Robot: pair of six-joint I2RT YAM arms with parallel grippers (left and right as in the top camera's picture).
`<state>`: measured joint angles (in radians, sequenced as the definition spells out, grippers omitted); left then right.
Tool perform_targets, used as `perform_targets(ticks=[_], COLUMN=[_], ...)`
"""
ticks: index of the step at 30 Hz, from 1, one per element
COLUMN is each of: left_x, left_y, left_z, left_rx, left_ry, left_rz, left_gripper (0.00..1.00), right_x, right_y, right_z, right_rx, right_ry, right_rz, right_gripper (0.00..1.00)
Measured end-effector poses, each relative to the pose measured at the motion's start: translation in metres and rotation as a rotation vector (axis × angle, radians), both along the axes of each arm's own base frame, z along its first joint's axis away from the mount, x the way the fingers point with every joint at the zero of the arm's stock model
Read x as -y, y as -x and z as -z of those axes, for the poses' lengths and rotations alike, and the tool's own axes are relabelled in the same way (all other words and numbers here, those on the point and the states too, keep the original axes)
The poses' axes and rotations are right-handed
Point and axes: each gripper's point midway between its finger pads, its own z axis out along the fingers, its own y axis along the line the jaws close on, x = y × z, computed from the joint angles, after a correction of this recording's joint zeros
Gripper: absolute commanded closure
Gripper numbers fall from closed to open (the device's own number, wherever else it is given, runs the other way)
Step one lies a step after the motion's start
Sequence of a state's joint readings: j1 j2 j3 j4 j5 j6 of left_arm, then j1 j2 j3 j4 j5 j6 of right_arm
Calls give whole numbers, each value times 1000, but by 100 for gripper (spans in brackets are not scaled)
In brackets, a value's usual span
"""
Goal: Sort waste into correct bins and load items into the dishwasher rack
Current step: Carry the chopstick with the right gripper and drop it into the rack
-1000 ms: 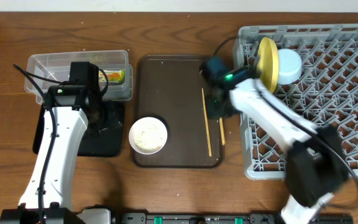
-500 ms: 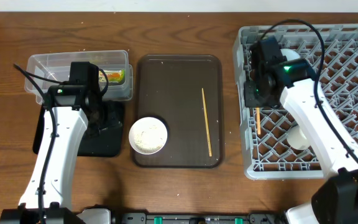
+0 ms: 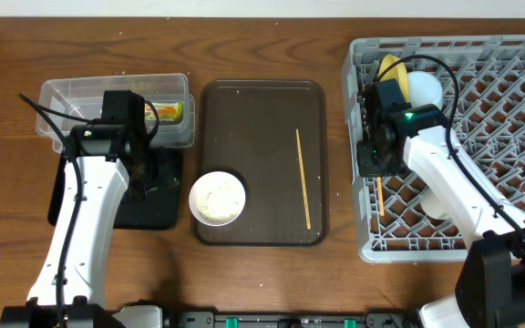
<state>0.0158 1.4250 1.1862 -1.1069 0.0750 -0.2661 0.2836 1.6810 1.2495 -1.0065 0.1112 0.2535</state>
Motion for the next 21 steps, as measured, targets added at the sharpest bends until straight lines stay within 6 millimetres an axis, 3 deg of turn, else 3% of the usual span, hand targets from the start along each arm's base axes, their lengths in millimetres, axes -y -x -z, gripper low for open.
perform_targets(ticks=[2,6,15,18,21], left_x=[0,0,0,0,0], left_y=[0,0,0,0,0], left_z=[0,0,0,0,0], left_rx=[0,0,0,0,0], left_ry=[0,0,0,0,0], left_rz=[0,0,0,0,0], left_gripper=[41,41,41,41,41], right_x=[0,0,-2,-4,-16], right_y=[-1,0,0,-5,-27], right_z=[0,0,-2,-13,-38], right_rx=[2,1,4,42,169], right_ry=[0,0,-8,-25,-90], right_rz=[-2,-3,-11,-12,-29], right_gripper=[97,82,78,69,66])
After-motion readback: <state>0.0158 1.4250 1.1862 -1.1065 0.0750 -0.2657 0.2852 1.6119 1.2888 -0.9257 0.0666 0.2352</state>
